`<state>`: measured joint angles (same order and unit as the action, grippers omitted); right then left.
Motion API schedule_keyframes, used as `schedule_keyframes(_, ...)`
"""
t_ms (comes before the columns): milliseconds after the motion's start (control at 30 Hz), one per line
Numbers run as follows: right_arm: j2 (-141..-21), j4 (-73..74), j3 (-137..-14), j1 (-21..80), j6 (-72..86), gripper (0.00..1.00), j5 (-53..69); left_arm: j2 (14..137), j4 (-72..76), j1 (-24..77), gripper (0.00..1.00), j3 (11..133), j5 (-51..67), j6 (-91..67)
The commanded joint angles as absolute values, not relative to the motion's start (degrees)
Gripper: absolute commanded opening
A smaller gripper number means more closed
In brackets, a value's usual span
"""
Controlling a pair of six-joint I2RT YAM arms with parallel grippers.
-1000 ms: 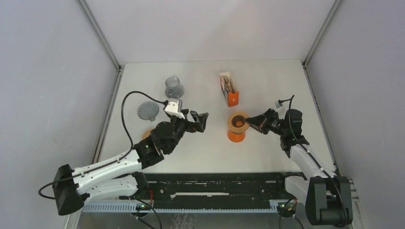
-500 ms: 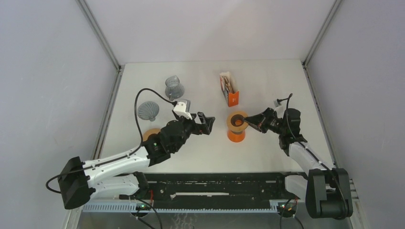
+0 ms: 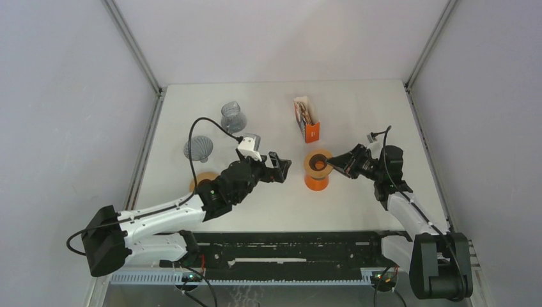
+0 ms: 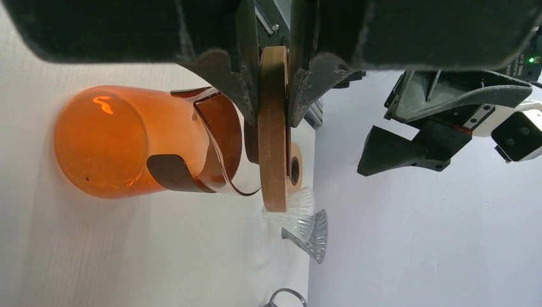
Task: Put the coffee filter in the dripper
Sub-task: Place the dripper holder onto the coffee server.
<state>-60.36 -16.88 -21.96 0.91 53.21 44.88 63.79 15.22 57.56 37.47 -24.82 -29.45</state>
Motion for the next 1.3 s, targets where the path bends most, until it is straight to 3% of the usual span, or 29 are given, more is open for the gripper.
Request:
schedule_keyframes(0,-59.3,-13.1,-24.0,1.0,48.5,0.26,42.2,64.0,17.1,57.2,0.98,40.5,-23.5,-30.7)
schedule_keyframes(800,-54.7,-4.4,-28.7,0.8,41.2,0.41,39.2,66.6,16.9,57.2,0.97,41.6,-20.8,-32.5)
schedule_keyframes(1267,-55.4,1.8,-33.1,1.6,33.7,0.61,35.0,68.4,16.9,57.2,0.97,43.2,-17.8,-33.1)
